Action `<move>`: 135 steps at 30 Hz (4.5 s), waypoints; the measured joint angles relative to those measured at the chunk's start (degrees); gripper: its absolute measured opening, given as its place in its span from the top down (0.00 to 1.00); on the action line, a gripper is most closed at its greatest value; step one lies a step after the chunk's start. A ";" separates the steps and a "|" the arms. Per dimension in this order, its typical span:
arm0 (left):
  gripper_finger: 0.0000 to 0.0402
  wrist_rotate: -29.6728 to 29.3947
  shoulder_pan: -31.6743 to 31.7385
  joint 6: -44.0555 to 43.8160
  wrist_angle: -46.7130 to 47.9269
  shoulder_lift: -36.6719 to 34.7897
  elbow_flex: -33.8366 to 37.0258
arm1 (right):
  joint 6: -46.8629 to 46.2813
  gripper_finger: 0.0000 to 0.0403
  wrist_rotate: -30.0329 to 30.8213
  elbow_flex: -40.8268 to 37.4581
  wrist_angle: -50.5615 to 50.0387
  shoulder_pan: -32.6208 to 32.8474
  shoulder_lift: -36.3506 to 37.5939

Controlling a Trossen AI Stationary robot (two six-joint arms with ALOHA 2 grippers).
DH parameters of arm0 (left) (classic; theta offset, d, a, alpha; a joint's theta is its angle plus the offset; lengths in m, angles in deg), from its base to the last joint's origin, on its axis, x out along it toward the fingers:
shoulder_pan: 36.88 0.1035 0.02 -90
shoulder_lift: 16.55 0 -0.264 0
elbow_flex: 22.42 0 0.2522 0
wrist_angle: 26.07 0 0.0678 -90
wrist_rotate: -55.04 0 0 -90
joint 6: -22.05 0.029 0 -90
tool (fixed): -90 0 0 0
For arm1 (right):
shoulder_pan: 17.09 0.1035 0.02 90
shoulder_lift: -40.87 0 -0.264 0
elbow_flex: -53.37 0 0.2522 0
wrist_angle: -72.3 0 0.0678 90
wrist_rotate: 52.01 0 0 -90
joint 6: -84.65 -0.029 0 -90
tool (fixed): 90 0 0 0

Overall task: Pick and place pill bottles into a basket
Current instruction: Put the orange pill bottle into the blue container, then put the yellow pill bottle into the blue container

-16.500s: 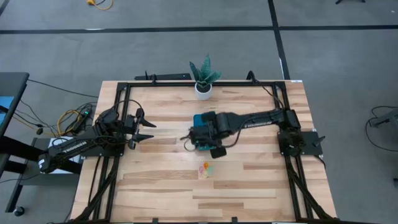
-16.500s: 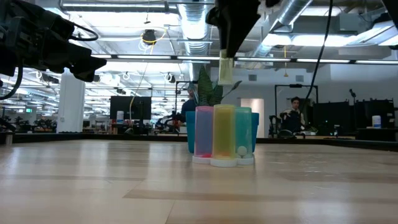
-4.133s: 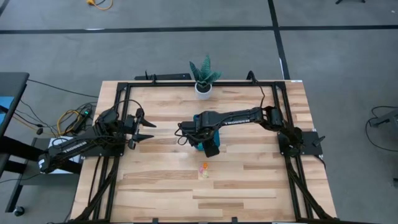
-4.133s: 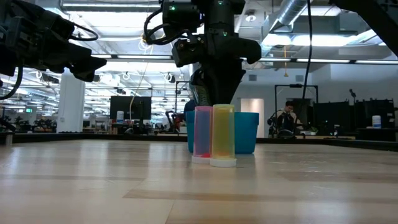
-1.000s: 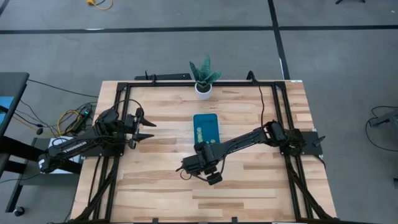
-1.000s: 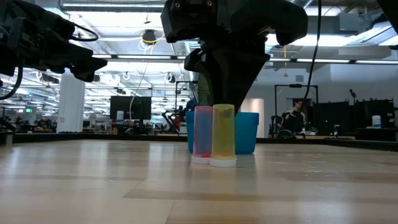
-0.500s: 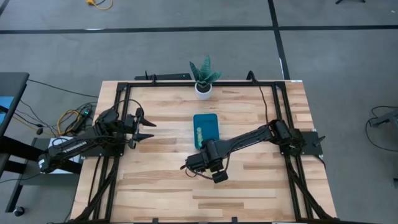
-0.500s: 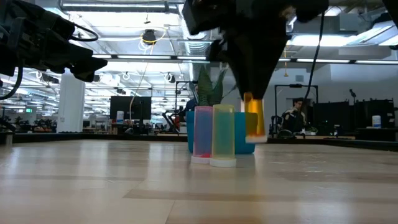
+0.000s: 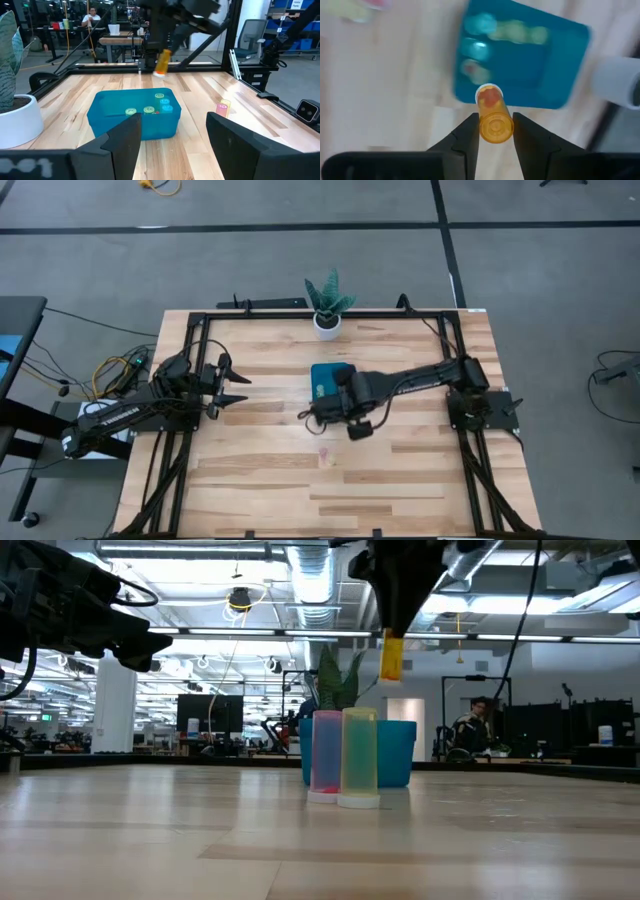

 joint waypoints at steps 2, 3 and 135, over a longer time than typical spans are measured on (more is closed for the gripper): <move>0.47 0.00 0.00 0.00 0.00 0.00 0.00 | 2.24 0.75 0.97 0.00 0.04 -1.26 0.01; 0.47 0.00 0.00 0.00 0.00 0.00 0.00 | 3.40 0.75 0.95 0.00 0.07 -1.89 0.01; 0.47 -0.40 -0.02 0.00 0.00 -0.02 0.00 | 23.34 0.68 -7.80 -0.02 9.84 -10.49 -12.07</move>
